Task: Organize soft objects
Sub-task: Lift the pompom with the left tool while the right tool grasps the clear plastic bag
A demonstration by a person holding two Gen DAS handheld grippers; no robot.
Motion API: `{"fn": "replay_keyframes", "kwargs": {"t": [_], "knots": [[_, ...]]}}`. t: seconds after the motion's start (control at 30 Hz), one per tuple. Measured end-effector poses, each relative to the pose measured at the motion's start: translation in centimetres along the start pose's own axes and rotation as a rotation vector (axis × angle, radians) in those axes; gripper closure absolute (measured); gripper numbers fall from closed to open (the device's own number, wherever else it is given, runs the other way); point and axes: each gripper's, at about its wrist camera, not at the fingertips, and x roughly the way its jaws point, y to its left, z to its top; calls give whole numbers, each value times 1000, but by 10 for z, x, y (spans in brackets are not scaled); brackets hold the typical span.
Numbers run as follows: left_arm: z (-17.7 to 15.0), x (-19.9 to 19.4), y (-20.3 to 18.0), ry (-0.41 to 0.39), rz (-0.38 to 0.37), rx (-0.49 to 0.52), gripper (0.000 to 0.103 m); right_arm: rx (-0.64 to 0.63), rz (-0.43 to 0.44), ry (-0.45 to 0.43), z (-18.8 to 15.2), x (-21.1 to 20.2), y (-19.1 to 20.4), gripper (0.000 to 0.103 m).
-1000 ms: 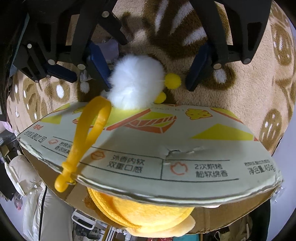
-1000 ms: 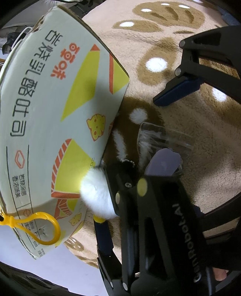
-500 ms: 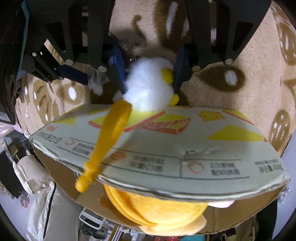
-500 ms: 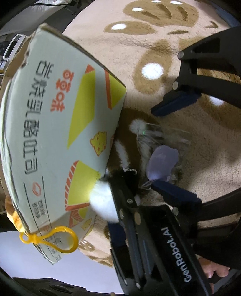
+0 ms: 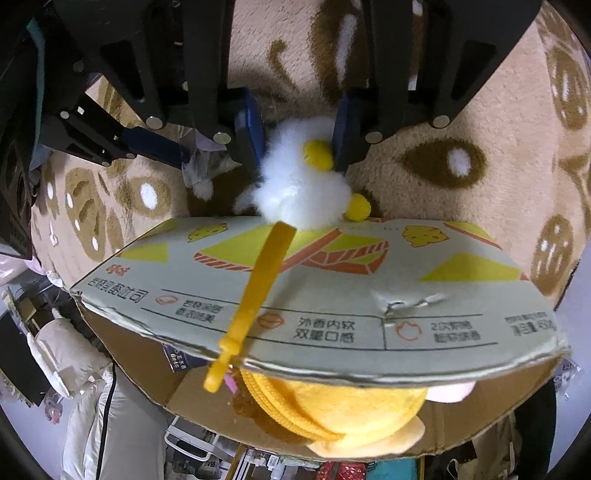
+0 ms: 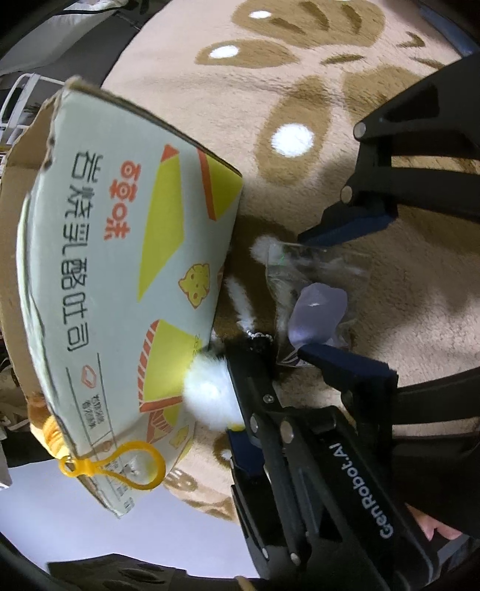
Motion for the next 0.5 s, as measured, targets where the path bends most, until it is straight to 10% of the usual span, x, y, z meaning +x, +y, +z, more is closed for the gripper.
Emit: {"fn": "replay_keyframes", "kwargs": {"t": [0.5], "knots": [[-19,-34,15,-55,122,-38,71,109,128,-9,-6,-36,-42,85]]}}
